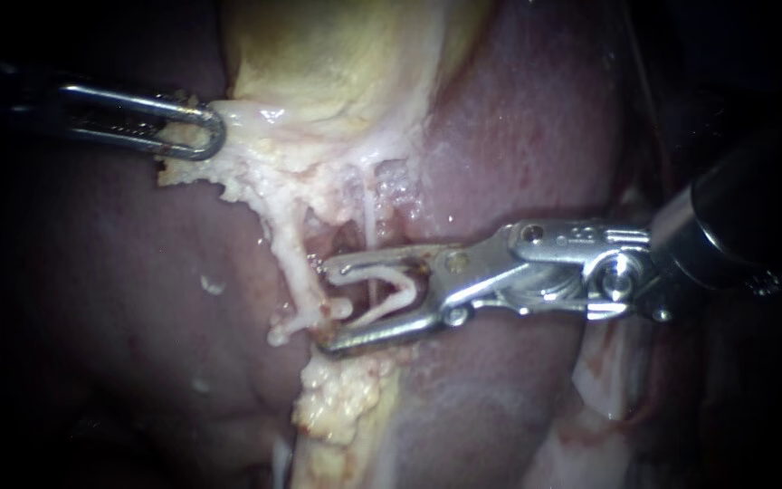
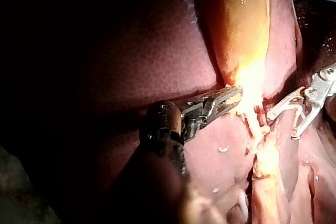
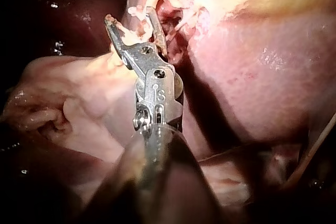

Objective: Clipping second clip left tube

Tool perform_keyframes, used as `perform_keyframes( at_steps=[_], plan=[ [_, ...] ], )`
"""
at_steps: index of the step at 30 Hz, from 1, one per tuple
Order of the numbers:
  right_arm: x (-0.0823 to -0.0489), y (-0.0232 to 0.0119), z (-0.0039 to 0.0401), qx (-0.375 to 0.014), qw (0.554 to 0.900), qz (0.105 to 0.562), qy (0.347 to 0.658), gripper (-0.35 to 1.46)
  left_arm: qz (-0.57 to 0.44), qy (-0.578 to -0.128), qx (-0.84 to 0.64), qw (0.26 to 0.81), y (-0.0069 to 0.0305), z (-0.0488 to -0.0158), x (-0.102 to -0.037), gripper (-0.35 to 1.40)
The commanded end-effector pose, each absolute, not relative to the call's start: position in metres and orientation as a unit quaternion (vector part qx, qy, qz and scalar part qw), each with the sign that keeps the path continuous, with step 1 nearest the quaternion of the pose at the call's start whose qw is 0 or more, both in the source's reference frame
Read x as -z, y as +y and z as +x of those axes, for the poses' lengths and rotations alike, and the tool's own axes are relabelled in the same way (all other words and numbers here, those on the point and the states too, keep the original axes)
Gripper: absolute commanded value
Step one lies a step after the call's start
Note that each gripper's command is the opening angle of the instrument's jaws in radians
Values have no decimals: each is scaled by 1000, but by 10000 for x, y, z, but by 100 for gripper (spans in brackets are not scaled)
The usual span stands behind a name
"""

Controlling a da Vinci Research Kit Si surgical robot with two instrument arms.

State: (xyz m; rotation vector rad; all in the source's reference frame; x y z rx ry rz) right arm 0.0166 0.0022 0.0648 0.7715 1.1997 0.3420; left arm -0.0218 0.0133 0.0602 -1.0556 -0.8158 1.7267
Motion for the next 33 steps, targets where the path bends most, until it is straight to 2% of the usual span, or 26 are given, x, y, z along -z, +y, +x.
perform_keyframes(
  at_steps=[1, 7, 17, 33],
  plan=[
    [-654, 21, 166, -157, 743, 353, 546, 46, -429, -332, -702, 461, 134, -218, -602, -35],
    [-682, 12, 166, -157, 741, 363, 542, 48, -429, -332, -702, 461, 134, -217, -602, -35],
    [-714, 11, 166, -153, 715, 395, 556, 48, -429, -332, -702, 461, 133, -217, -601, -35],
    [-720, 13, 189, -134, 678, 416, 591, 46, -429, -332, -702, 461, 133, -217, -601, -35]
  ],
)
